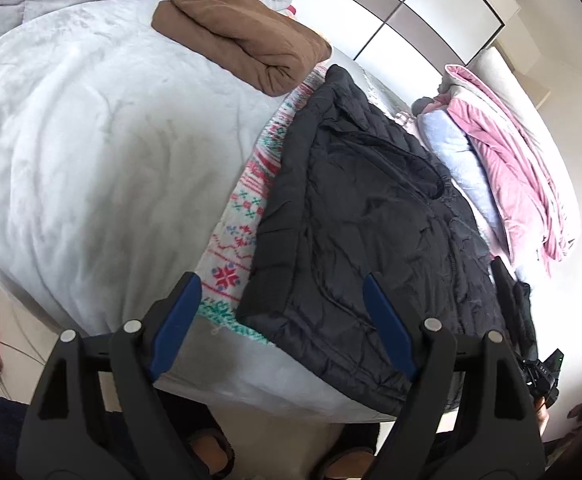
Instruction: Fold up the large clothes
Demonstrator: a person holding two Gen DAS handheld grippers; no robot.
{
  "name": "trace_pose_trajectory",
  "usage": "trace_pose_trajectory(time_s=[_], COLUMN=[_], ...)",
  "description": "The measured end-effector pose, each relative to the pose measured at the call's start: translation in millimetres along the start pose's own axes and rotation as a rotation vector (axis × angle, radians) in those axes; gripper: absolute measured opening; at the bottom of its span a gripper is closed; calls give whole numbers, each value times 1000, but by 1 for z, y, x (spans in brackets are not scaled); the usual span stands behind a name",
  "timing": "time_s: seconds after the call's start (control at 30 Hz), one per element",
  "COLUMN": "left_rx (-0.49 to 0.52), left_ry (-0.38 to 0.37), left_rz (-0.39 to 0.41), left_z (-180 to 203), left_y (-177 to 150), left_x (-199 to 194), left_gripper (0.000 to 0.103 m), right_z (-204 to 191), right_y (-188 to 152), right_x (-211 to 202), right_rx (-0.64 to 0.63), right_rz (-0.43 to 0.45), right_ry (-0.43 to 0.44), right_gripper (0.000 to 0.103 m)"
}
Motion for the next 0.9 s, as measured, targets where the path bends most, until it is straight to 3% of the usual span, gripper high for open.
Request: trace_pose_trajectory(time_s=[0.13, 0.2, 0.3, 0.33, 0.4, 0.57, 0.77, 0.8, 0.83, 0.9], left_rx=[-2, 5, 38, 53, 76, 123, 115, 124, 140, 165], left_ry=[1, 7, 41, 62, 90, 125, 147, 151, 149, 150], left_rz=[-8, -24, -39, -37, -22, 0, -74, -73, -67, -64], left_z=[0, 2, 5, 6, 8, 12, 9, 10, 12, 17], left_y=[-2, -6, -9, -9, -8, -4, -8, -8, -8, -7], left_x=[3, 9, 16, 17, 16, 17, 37, 36, 35, 33], left_gripper=[83, 83, 69, 59, 49, 49, 49, 46, 29, 14], right_z=[5, 7, 8, 7, 1, -2, 1, -1, -4, -9], right_y=[-6, -7, -8, -8, -6, -7, -10, -11, -11, -9], right_x=[8, 9, 10, 9, 6, 8, 18, 18, 17, 12], right_rx=[2, 3, 1, -4, -18, -33, -11, -31, -47, -59], right_rz=[-24, -27, -31, -27, -8, -14, -46, -40, -34, -10], right_ry=[-12, -15, -10, -8, 2, 6, -4, -10, -12, 10], right_gripper=[40, 30, 17, 16, 15, 15, 18, 15, 13, 6])
Point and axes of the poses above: each gripper's, at about its wrist camera, not at the fingertips, and x roughly the way its jaws point, z to its right, y to its top, the point moved 10 cm from there along x, roughly the way its jaws point, and after that the axes turned 2 degrees about x, right-handed, at the moved point
